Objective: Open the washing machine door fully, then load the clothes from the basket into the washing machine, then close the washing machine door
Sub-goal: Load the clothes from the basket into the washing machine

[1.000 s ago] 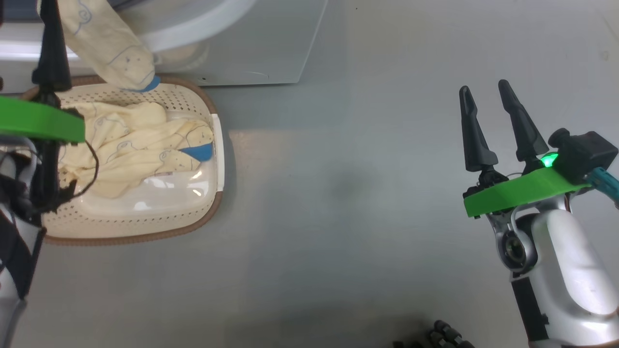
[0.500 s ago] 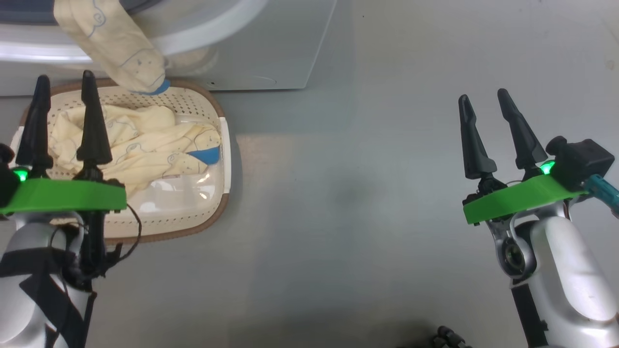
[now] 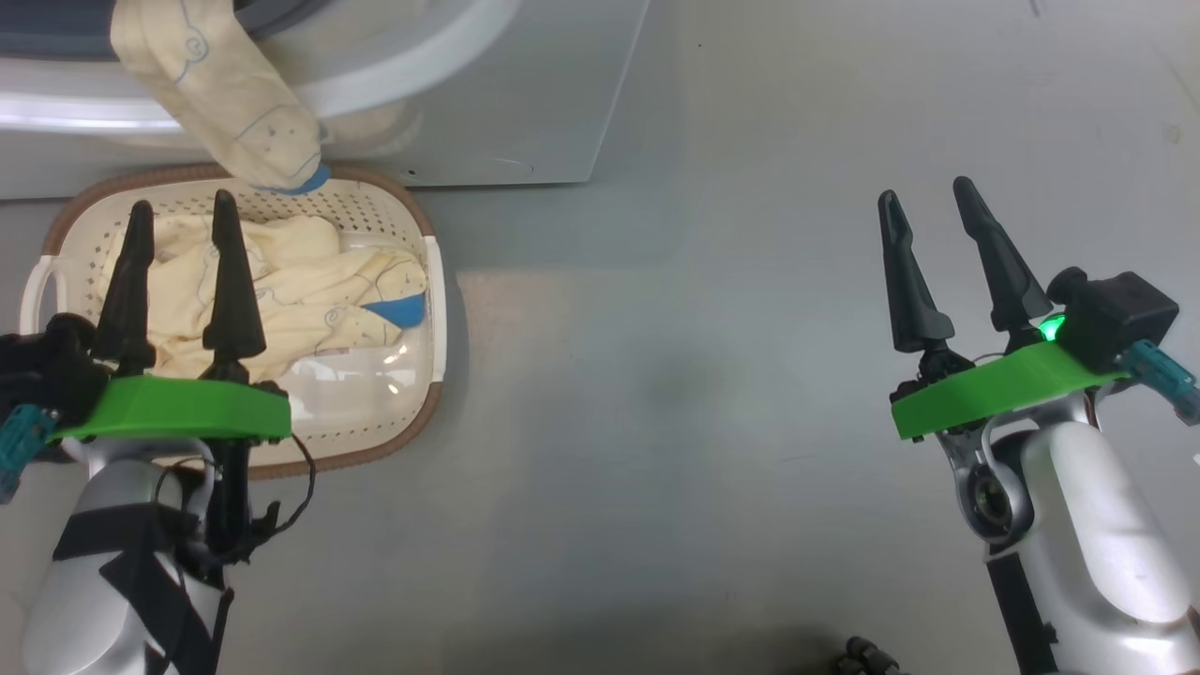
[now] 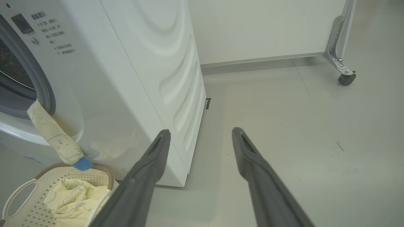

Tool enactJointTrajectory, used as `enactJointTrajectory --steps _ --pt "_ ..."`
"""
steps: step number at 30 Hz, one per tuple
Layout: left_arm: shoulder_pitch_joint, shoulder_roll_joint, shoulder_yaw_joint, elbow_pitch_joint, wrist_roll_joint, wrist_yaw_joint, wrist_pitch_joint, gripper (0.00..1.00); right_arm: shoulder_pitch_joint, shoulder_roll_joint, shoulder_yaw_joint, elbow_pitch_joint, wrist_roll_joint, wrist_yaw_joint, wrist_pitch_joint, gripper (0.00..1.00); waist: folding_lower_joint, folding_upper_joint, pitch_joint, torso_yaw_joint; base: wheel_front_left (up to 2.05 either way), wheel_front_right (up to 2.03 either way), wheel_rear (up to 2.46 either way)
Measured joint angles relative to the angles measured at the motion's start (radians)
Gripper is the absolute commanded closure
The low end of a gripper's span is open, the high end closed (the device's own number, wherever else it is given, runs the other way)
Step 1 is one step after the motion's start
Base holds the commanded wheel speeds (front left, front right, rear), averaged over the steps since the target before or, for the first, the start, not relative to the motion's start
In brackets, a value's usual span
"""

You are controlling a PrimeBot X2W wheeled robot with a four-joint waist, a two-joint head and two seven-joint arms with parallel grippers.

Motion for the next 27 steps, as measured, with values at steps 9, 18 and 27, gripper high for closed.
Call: enactJointTrajectory --steps 9,18,27 --pt "-0.091 -0.008 -0.013 0.233 0.003 0.0 0.0 0.0 -0.001 0.0 0.01 0.0 0.002 0.0 0.0 0.0 0.0 0.0 0.014 -0.027 0.0 0.0 0.0" --pt "-0.243 -0.008 -0.014 0.395 -0.008 0.0 0.0 0.0 -0.002 0.0 0.017 0.0 0.012 0.0 0.0 0.0 0.0001 0.0 0.048 -0.06 0.0 0.0 0.0" --pt "-0.362 -0.005 0.002 0.493 -0.032 0.0 0.0 0.0 -0.006 0.0 0.029 -0.006 0.018 0.0 0.0 0.0 0.0001 0.0 0.079 -0.088 0.0 0.0 0.0"
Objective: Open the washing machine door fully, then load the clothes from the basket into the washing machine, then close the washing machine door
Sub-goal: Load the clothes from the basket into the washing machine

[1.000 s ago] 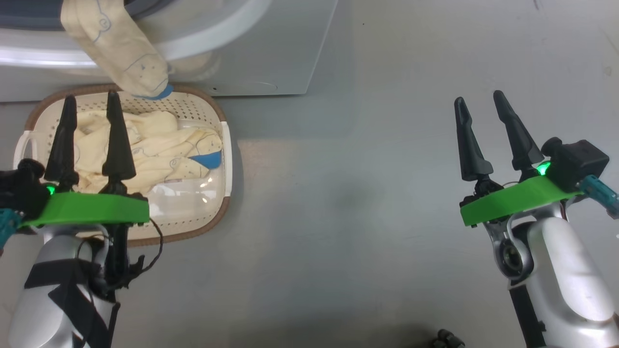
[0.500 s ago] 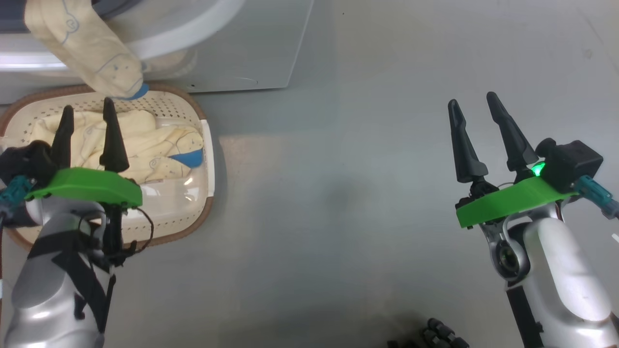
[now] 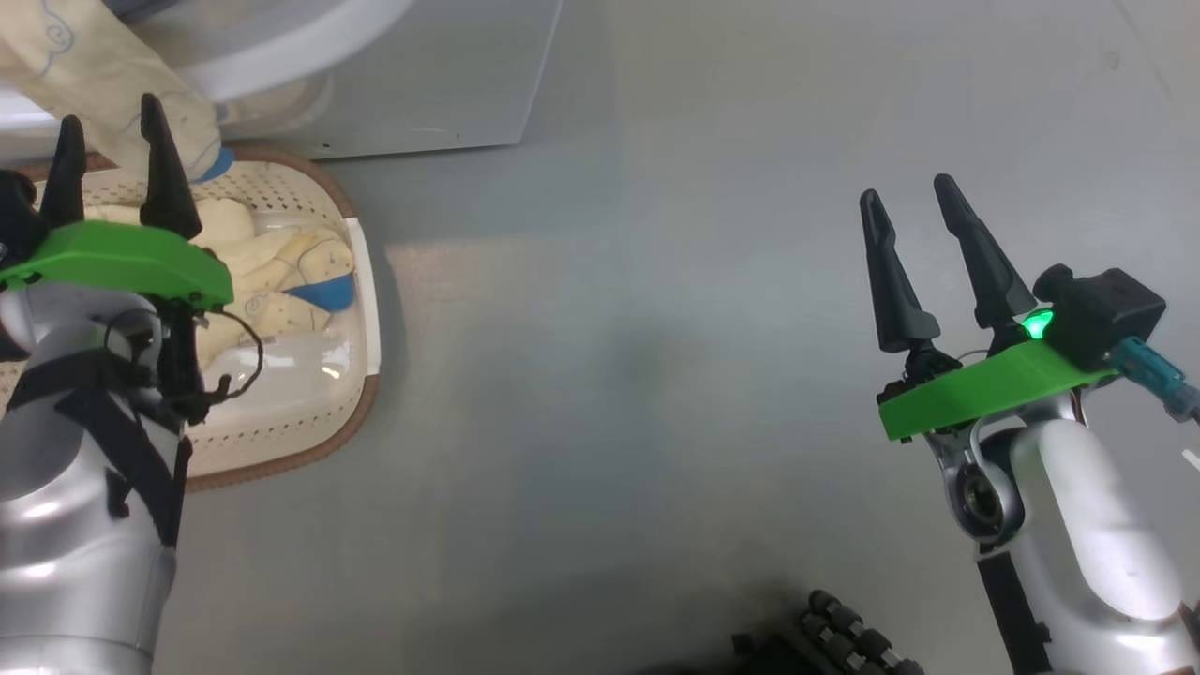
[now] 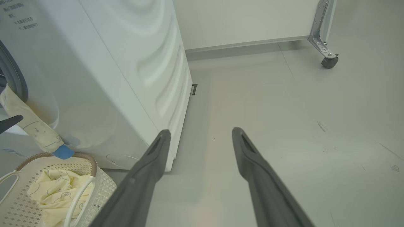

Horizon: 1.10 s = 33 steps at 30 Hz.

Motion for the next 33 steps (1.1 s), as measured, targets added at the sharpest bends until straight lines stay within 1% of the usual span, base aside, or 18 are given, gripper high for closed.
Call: enactJointTrajectory --steps 5,9,11,14,15,16,17,21,25,28,33 --pt "-0.058 0.011 -0.004 0.069 0.0 0.0 0.0 0.0 0.0 0.0 0.0 -0.003 0.012 0.0 0.0 0.0 0.0 0.0 0.013 -0.012 0.0 0.0 0.0" --pt "-0.089 0.014 -0.001 0.097 0.0 0.0 0.0 0.0 0.0 0.0 0.005 -0.004 0.014 0.0 0.0 0.0 0.0 0.0 0.019 -0.017 0.0 0.0 0.0" --pt "-0.104 0.014 0.0 0.108 0.0 0.0 0.0 0.0 0.0 0.0 0.017 -0.007 0.048 0.0 0.0 0.0 0.0001 0.0 0.022 -0.02 0.0 0.0 0.0" --pt "-0.123 0.016 0.001 0.129 0.0 0.0 0.0 0.0 -0.001 0.0 0.022 -0.013 0.055 0.0 0.0 0.0 0.0001 0.0 0.027 -0.022 0.0 0.0 0.0" --pt "-0.129 0.015 0.001 0.135 0.0 0.0 0.0 0.55 -0.002 0.0 0.022 -0.013 0.055 0.0 0.0 0.0 0.0001 0.0 0.027 -0.022 0.0 0.0 0.0" --pt "-0.131 0.014 0.002 0.135 0.0 0.0 0.0 0.55 -0.002 0.0 0.022 -0.013 0.054 0.0 0.0 0.0 0.0001 0.0 0.027 -0.022 0.0 0.0 0.0" --pt "-0.132 0.014 0.002 0.134 0.0 0.0 0.0 1.0 -0.002 0.0 0.022 -0.013 0.053 0.0 0.0 0.0 0.0 0.0 0.026 -0.021 0.0 0.0 0.0" --pt "-0.129 0.013 -0.009 0.121 -0.02 0.0 0.0 1.0 -0.002 0.0 0.021 -0.011 0.044 0.0 0.0 0.0 0.0 0.0 0.022 -0.019 0.0 0.0 0.0" --pt "-0.1 0.009 -0.016 0.055 -0.02 0.0 0.0 1.0 -0.002 0.0 0.016 -0.007 0.037 0.0 0.0 0.0 0.0 0.0 0.012 -0.009 0.0 0.0 0.0" --pt "-0.046 0.009 -0.007 -0.012 -0.016 0.0 0.0 1.0 -0.002 0.0 0.014 -0.004 0.031 0.0 0.0 0.0 0.0 0.0 0.005 0.003 0.0 0.0 0.0" --pt "0.034 0.009 0.05 -0.167 0.013 0.0 0.0 1.0 -0.002 0.0 0.011 -0.003 0.021 0.0 0.0 0.0 0.0 0.0 -0.005 0.025 0.0 0.0 0.0"
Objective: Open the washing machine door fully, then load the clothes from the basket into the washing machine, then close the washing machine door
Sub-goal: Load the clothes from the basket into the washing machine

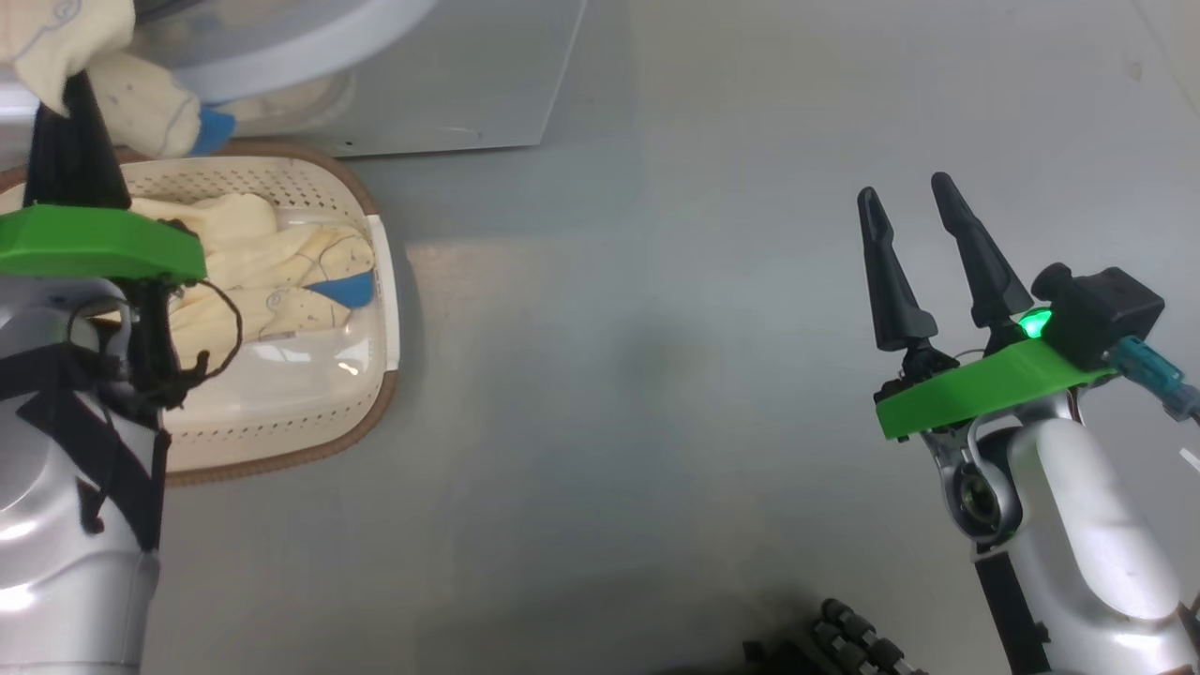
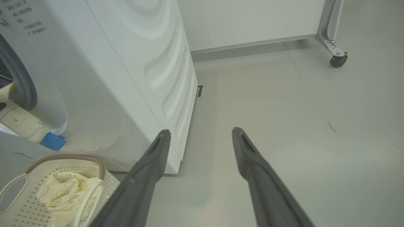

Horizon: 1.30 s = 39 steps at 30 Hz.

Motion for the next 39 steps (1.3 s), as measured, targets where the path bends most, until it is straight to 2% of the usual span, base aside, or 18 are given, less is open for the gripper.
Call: enactJointTrajectory --steps 7,13,15,16,23,28,33,39 --pt "0.014 0.02 0.048 -0.154 0.039 0.0 0.0 1.0 0.0 0.0 -0.002 0.0 -0.005 0.0 0.0 0.0 0.0 0.0 0.009 0.016 0.0 0.0 0.0" --pt "-0.036 0.088 0.003 -0.202 0.059 0.0 0.0 1.0 -0.003 0.0 0.006 0.002 -0.001 0.0 0.0 0.0 0.0001 0.0 0.03 0.011 0.0 0.0 0.0" --pt "-0.091 0.132 -0.035 -0.19 0.059 0.0 0.015 1.0 -0.01 0.0 0.015 0.004 0.007 0.0 0.0 0.0 0.0 0.0 0.042 0.004 0.0 0.0 0.0" --pt "-0.159 0.177 -0.057 -0.167 0.059 0.0 0.068 1.0 -0.022 0.0 0.019 0.004 0.02 0.0 0.0 0.0 0.0001 0.0 0.053 -0.004 0.0 0.0 0.0" --pt "-0.389 0.297 -0.119 -0.105 0.012 0.0 0.217 1.0 -0.044 0.0 0.035 0.004 0.062 0.0 0.0 0.0 0.0 0.0 0.106 -0.036 0.0 0.0 0.0" --pt "-0.553 0.376 -0.158 -0.036 -0.002 0.0 0.285 1.0 -0.079 0.0 0.053 0.004 0.095 0.0 0.0 0.0 0.0001 0.0 0.167 -0.06 0.0 0.0 0.0" --pt "-0.663 0.42 -0.218 0.017 0.036 0.0 0.283 1.0 -0.112 0.0 0.076 0.003 0.122 0.0 0.0 0.0 0.0002 0.0 0.211 -0.082 0.0 0.0 0.0" --pt "-0.805 0.426 -0.243 0.136 0.046 0.0 0.236 1.0 -0.127 0.0 0.117 -0.016 0.162 0.0 0.0 0.0 0.0002 0.0 0.245 -0.131 0.0 0.0 0.0"
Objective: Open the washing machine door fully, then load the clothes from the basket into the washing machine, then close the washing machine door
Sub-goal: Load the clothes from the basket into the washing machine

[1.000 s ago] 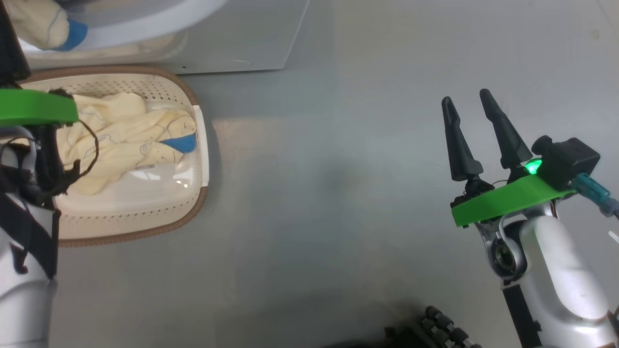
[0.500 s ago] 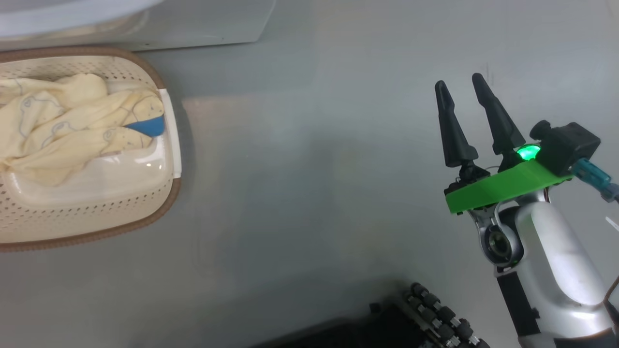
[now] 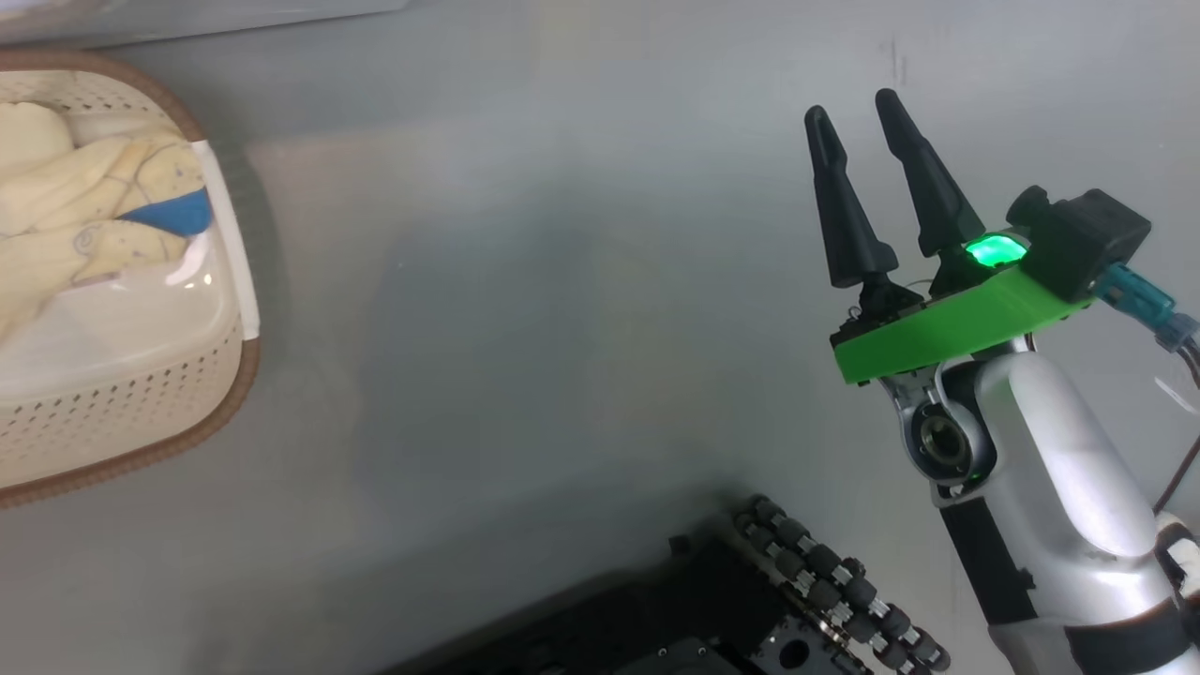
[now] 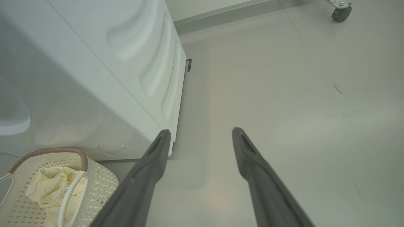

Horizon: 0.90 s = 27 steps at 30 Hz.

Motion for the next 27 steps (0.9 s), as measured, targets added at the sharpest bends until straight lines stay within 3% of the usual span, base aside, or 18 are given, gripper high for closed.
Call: enactJointTrajectory --steps 6,17,18,19,27 --pt "-0.162 0.001 0.002 0.123 0.015 0.0 -0.096 1.0 0.0 0.0 0.002 -0.001 0.012 0.0 0.0 0.0 -0.0001 0.0 0.017 -0.034 0.0 0.0 0.0" --pt "-0.173 -0.022 -0.121 0.303 -0.019 0.0 -0.121 0.99 0.0 0.0 0.006 -0.001 0.018 0.0 0.0 0.0 -0.0001 0.0 0.022 -0.032 0.0 0.0 0.0" --pt "-0.175 -0.022 -0.128 0.311 -0.026 0.0 -0.126 0.56 0.0 0.0 0.006 -0.001 0.018 0.0 0.0 0.0 -0.0001 0.0 0.022 -0.031 0.0 0.0 0.0" --pt "-0.178 -0.023 -0.133 0.319 -0.031 0.0 -0.132 0.0 0.0 0.0 0.005 0.0 0.018 0.0 0.0 0.0 -0.0001 0.0 0.022 -0.03 0.0 0.0 0.0" --pt "-0.184 -0.023 -0.188 0.364 -0.071 0.0 -0.149 0.0 -0.009 0.0 -0.015 0.004 0.004 0.0 0.0 0.0 -0.0001 0.0 0.013 -0.018 0.0 0.0 0.0"
